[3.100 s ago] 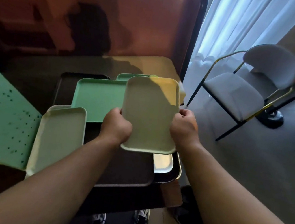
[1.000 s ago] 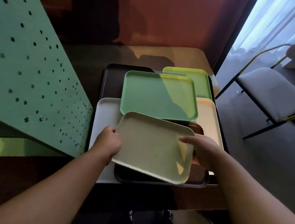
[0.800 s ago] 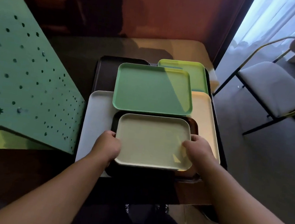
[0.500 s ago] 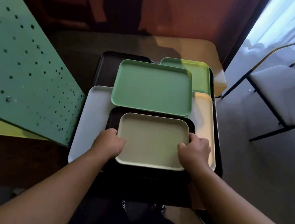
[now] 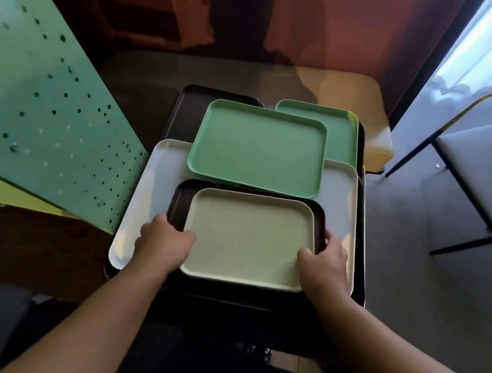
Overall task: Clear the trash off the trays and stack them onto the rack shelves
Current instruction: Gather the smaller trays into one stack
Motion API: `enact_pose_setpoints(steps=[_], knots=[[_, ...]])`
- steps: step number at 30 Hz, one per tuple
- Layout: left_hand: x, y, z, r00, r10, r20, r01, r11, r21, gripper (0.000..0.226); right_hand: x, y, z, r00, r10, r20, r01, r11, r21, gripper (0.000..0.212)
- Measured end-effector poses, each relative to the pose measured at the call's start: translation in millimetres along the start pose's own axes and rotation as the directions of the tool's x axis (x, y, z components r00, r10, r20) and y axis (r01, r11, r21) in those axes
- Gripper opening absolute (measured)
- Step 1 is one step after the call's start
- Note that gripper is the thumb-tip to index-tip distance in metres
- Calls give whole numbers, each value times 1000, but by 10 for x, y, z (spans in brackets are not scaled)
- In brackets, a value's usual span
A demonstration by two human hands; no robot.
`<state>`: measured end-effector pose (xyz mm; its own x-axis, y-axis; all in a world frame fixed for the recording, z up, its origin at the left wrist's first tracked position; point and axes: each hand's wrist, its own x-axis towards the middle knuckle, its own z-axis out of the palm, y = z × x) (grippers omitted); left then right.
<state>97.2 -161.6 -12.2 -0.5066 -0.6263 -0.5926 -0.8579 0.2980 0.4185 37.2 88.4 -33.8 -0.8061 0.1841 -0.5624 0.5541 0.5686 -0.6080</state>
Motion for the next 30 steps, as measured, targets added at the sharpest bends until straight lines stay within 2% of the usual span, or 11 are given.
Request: enact_pose_setpoints(steps=[4, 8, 10, 13, 18, 24, 30], knots=[[-11, 180, -263, 999, 47, -22, -49, 993, -109, 71, 56, -115, -44, 999, -24, -22, 26, 996, 80, 76], [259, 617, -402, 993, 114, -35, -119, 971, -209, 33, 558, -414, -14, 997, -30, -68, 41, 985, 170, 76], [522, 823, -392, 990, 134, -47, -141, 966, -216, 41, 744, -688, -17, 993, -54, -101, 71, 983, 172, 73], [859, 1121, -361, 987, 160, -21, -161, 963, -217, 76, 1024, -1057, 4, 982, -86, -168, 106, 987, 118, 74], [1248, 1379, -268, 987, 158, -29, -160, 981, -111, 69, 1428, -1240, 126, 973, -59, -224, 81, 993, 89, 75], [1541, 1416, -211, 974, 224, -16, -224, 974, 35, 68, 1468, -1441, 279, 961, -66, -267, 79, 996, 39, 60], [1639, 1395, -224, 963, 269, -3, -269, 962, 38, 67, 1555, -1493, 300, 951, -100, -291, 108, 994, 9, 61]])
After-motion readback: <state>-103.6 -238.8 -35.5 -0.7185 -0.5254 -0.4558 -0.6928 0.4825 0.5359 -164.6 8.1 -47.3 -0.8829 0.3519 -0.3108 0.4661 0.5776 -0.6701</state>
